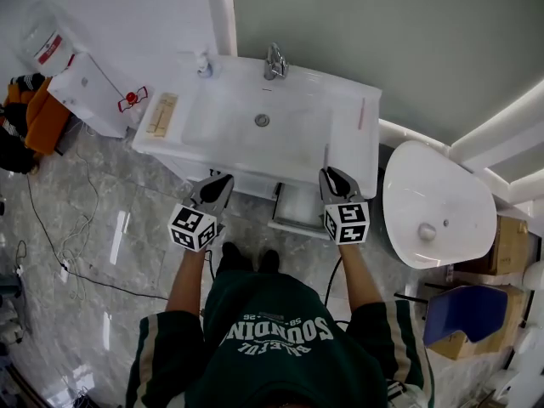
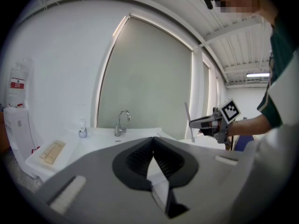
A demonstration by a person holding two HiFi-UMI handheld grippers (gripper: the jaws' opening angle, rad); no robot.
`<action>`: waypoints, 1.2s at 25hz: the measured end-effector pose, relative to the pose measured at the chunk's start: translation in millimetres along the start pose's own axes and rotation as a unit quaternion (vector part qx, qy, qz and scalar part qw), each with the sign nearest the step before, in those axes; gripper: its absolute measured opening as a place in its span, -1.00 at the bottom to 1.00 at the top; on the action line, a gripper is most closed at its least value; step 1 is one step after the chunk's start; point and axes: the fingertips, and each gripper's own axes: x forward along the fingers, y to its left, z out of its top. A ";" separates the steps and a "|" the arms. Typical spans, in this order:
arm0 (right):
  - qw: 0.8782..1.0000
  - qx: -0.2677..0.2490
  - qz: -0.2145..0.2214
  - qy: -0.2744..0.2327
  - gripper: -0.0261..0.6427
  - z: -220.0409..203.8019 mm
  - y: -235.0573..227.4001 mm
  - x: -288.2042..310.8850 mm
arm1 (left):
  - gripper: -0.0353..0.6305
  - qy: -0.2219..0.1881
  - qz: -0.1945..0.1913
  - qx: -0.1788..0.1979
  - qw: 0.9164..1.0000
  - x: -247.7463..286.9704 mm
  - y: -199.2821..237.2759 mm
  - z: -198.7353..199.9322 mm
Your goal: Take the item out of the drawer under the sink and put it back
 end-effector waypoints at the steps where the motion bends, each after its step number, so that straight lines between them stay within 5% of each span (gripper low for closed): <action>1: 1.000 0.000 0.000 0.000 -0.77 -0.6 0.0 -0.1 | -0.74 0.000 0.000 -0.001 1.000 0.1 -0.4 -0.8; 19: 1.000 0.021 0.015 0.009 -0.77 -13.0 8.4 8.4 | -0.74 0.014 -0.007 -0.004 1.000 4.9 -1.6 -9.9; 30: 0.998 0.018 0.026 0.053 -0.77 -66.0 16.1 22.6 | -0.74 0.045 -0.016 -0.027 0.998 11.4 -5.8 -42.8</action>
